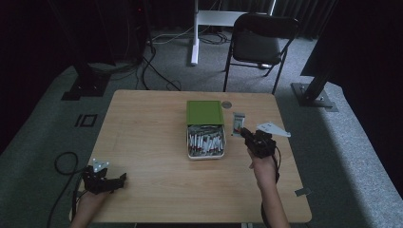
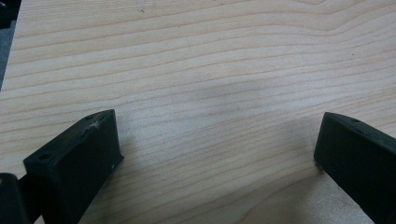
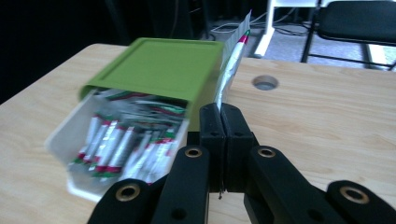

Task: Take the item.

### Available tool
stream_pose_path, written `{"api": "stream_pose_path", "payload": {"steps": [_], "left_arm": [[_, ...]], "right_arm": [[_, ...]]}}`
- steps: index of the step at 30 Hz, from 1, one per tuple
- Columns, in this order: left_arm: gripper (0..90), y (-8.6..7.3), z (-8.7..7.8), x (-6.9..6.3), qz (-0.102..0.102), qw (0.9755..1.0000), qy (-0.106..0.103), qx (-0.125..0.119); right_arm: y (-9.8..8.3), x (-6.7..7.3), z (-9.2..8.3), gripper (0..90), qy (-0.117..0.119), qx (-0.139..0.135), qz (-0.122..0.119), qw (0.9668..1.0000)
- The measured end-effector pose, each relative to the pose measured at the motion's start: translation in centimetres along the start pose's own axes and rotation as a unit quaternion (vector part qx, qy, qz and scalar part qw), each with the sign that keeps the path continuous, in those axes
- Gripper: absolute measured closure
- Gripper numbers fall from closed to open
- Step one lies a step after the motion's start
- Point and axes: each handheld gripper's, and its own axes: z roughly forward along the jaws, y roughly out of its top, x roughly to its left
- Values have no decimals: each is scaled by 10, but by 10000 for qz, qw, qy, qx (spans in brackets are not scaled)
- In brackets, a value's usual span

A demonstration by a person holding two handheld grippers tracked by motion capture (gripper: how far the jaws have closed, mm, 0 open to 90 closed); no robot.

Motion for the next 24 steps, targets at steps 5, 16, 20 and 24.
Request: {"api": "stream_pose_path", "payload": {"steps": [5, 16, 20, 24], "left_arm": [[11, 0, 0, 0, 5, 10000, 0, 3], [11, 0, 0, 0, 5, 10000, -1, 0], [11, 0, 0, 0, 2, 10000, -2, 4], [11, 0, 0, 0, 0, 10000, -2, 1]], "right_arm": [[-11, -20, 10, 893, -113, 134, 161, 9997], [-42, -44, 53, 893, -228, 511, 425, 9975], [-49, -47, 70, 893, -185, 645, 465, 9967], [-52, -49, 83, 893, -194, 800, 470, 9955]]}}
